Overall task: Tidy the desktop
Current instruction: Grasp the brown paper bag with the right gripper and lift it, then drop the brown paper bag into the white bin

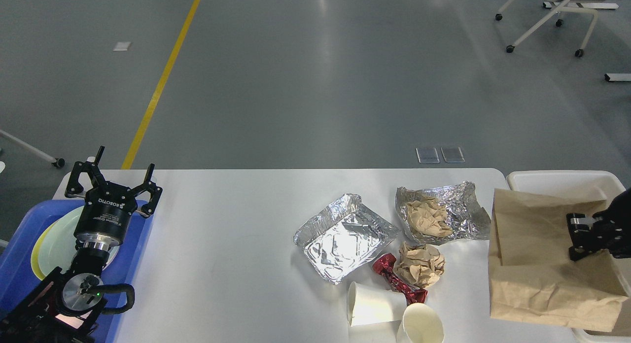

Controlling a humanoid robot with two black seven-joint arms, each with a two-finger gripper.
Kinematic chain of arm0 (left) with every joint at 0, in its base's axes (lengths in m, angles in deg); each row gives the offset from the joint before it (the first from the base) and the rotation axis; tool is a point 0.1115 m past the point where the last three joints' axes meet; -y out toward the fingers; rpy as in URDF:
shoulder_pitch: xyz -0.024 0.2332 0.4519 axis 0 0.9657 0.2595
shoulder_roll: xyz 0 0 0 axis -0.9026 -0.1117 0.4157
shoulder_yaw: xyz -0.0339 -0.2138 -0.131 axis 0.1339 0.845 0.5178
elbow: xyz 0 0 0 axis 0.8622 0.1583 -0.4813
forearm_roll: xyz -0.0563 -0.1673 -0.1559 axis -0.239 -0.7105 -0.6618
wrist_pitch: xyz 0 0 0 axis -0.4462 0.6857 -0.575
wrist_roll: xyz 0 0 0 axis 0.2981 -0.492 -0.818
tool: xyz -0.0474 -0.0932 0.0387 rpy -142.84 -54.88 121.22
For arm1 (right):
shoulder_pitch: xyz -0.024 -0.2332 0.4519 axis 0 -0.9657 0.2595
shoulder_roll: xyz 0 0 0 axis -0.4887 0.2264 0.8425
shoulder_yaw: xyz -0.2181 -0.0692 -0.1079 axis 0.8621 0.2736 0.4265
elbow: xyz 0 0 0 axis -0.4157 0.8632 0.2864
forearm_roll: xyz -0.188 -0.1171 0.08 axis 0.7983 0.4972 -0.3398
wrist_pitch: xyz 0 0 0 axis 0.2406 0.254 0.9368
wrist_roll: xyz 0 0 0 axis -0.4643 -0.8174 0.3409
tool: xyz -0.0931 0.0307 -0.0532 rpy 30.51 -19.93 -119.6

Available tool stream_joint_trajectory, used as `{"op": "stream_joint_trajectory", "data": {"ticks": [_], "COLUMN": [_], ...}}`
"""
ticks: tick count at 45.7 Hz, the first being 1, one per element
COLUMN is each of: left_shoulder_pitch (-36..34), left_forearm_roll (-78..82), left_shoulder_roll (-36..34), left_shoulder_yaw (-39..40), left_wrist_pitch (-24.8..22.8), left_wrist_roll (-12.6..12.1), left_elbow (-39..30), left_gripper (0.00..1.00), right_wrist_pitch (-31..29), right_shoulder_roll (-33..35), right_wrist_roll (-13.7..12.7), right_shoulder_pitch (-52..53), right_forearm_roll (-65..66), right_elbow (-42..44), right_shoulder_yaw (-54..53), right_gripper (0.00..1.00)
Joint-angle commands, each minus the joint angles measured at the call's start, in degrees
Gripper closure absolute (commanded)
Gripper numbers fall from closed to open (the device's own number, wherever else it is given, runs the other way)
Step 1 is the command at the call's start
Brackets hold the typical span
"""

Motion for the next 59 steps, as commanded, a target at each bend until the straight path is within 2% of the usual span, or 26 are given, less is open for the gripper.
{"op": "stream_joint_trajectory", "data": {"ticks": [1,16,22,30,42,53,59], "left_shoulder_pitch": [0.0,0.0,0.0,0.0,0.0,0.0,0.0], "left_forearm_roll": [0.0,0.0,0.0,0.0,0.0,0.0,0.0], "left_shoulder_roll": [0.0,0.0,0.0,0.0,0.0,0.0,0.0], "left_shoulder_yaw": [0.02,0.02,0.02,0.02,0.02,0.02,0.02], "left_wrist_pitch": [0.0,0.0,-0.09,0.0,0.0,0.0,0.0], "left_wrist_roll": [-0.03,-0.03,-0.03,-0.03,0.06,0.06,0.06], "left_elbow": [0.0,0.0,0.0,0.0,0.0,0.0,0.0], "left_gripper": [0.04,0.04,0.04,0.04,0.04,0.04,0.04], "right_wrist_pitch": [-2.34,-0.86,5.46,13.38,27.0,29.99,34.29], "right_shoulder_roll": [-2.4,-1.44,2.51,7.17,8.05,2.61,-2.83], "right_wrist_roll": [-0.47,-0.64,-0.64,-0.64,-0.64,-0.82,-0.82], "right_shoulder_pitch": [7.08,6.57,0.07,-16.27,-47.11,-73.92,-86.14], "right_forearm_roll": [-7.25,-8.58,-8.84,-15.33,-25.01,-26.42,-26.68], "right_elbow": [-2.56,-0.98,4.63,17.72,37.24,59.73,72.21], "right_shoulder_yaw": [3.63,4.77,5.13,1.44,-14.28,-34.14,-44.16], "right_gripper": [1.0,1.0,1.0,1.0,1.0,1.0,1.0]}}
